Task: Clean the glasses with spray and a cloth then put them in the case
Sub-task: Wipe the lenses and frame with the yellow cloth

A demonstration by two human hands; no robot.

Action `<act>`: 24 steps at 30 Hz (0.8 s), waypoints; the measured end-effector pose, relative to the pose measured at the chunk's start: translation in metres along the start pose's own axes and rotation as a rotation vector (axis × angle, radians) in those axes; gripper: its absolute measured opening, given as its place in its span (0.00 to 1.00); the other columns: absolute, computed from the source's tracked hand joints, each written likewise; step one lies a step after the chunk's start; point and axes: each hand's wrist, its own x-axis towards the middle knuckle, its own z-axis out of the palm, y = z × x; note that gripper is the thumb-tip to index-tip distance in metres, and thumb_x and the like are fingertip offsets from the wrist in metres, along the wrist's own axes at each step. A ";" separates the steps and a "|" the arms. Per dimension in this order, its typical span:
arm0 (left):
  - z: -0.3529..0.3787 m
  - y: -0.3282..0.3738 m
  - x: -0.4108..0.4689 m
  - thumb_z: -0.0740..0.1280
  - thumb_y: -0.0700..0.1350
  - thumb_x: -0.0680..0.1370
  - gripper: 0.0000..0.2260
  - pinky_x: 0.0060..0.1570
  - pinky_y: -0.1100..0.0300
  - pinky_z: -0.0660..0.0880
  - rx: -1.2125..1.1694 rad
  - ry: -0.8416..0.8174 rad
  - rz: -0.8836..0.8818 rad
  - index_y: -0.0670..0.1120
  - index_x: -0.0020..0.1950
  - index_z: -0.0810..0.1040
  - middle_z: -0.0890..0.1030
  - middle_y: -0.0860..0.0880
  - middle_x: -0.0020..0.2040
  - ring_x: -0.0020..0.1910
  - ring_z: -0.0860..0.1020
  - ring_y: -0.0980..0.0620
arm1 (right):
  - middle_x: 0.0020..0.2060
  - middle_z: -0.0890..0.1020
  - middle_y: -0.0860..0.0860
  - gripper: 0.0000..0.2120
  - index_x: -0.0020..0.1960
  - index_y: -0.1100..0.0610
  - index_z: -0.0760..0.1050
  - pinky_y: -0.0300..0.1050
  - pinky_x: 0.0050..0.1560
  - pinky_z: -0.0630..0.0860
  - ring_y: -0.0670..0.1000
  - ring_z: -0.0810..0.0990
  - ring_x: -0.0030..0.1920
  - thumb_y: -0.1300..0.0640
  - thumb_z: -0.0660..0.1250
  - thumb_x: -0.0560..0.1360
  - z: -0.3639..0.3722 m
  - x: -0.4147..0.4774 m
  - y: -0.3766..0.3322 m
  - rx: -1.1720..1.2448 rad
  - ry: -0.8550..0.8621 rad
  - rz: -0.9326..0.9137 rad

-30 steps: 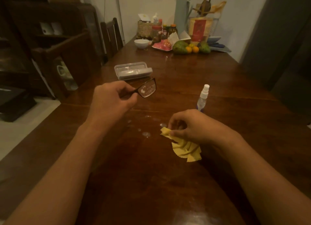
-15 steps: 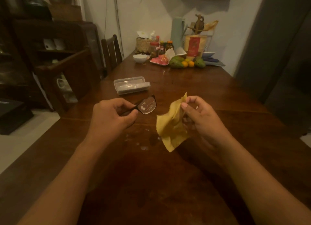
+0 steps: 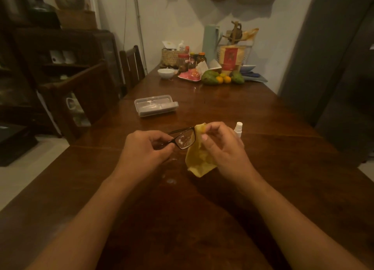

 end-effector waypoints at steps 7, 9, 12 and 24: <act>-0.005 0.009 -0.002 0.75 0.40 0.74 0.17 0.33 0.75 0.75 -0.082 0.020 -0.022 0.64 0.41 0.80 0.81 0.72 0.36 0.40 0.82 0.67 | 0.69 0.76 0.42 0.17 0.70 0.44 0.71 0.50 0.68 0.55 0.50 0.61 0.75 0.54 0.61 0.83 0.013 0.000 0.007 -0.543 0.051 -0.474; -0.005 0.009 -0.002 0.75 0.40 0.74 0.16 0.30 0.74 0.75 -0.109 0.025 -0.041 0.63 0.40 0.81 0.82 0.70 0.35 0.38 0.82 0.66 | 0.71 0.74 0.48 0.21 0.75 0.46 0.66 0.58 0.72 0.60 0.54 0.60 0.75 0.55 0.59 0.83 0.012 0.000 0.007 -0.604 0.016 -0.481; -0.005 0.009 -0.001 0.75 0.39 0.74 0.14 0.29 0.73 0.75 -0.152 0.034 -0.079 0.59 0.39 0.83 0.84 0.64 0.33 0.34 0.83 0.63 | 0.73 0.63 0.49 0.26 0.79 0.44 0.55 0.65 0.63 0.70 0.55 0.54 0.75 0.49 0.55 0.82 0.014 -0.001 0.006 -0.708 -0.085 -0.442; -0.009 0.009 0.000 0.75 0.39 0.74 0.10 0.29 0.73 0.74 -0.215 0.042 -0.118 0.55 0.41 0.86 0.86 0.58 0.33 0.33 0.84 0.61 | 0.73 0.72 0.44 0.25 0.77 0.47 0.66 0.52 0.66 0.64 0.50 0.67 0.73 0.49 0.61 0.80 0.002 0.004 0.018 -0.747 -0.045 -0.656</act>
